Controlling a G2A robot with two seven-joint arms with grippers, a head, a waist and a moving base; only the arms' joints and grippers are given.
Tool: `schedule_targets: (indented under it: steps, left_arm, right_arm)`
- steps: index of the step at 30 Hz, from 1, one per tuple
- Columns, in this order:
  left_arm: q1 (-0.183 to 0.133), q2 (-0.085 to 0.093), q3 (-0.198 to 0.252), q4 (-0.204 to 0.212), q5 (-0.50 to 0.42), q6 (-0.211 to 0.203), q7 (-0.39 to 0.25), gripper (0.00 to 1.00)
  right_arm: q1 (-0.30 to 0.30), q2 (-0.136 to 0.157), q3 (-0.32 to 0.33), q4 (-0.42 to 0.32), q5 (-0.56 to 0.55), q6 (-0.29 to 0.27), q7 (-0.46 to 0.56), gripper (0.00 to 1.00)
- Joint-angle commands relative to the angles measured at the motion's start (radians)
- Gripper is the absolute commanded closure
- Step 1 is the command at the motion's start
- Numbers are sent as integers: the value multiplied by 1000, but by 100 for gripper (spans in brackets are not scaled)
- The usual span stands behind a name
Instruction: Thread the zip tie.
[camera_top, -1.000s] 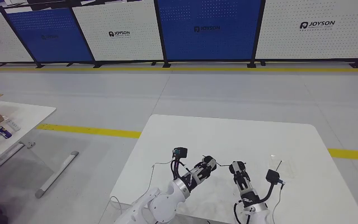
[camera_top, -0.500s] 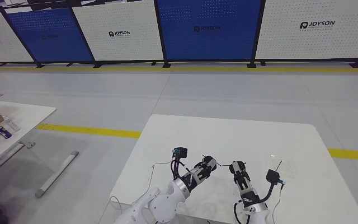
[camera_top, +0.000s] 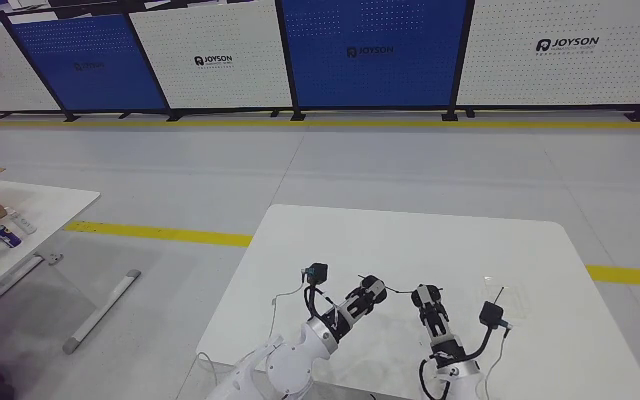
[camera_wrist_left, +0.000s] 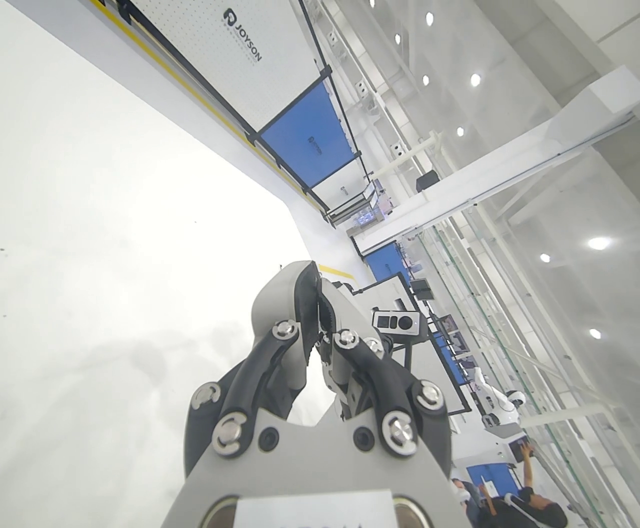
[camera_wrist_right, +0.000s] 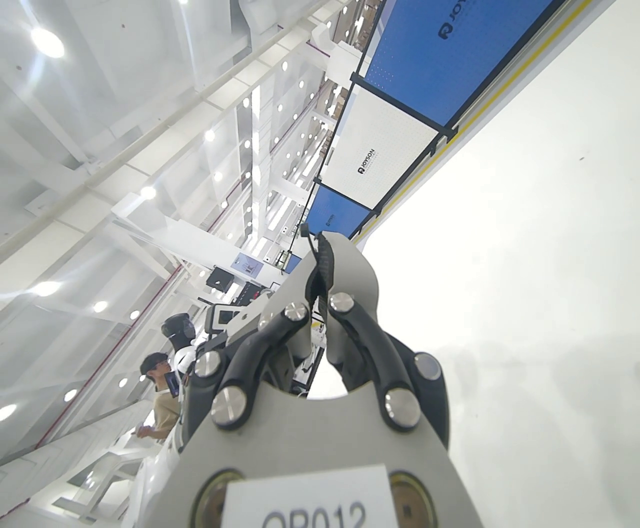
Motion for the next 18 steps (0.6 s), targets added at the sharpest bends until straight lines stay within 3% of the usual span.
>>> schedule_targets:
  steps: [1,7,18]
  left_arm:
    - [1,-1,5,0,8,-3,-2,100]
    - [-1,-2,7,2,49,5,19,100]
    - [0,1,10,-3,150,49,-12,100]
  right_arm:
    - [8,-3,-11,5,-8,13,1,100]
    - [7,-7,-12,2,-26,32,-44,100]
    - [-39,-1,36,-56,-40,81,-35,100]
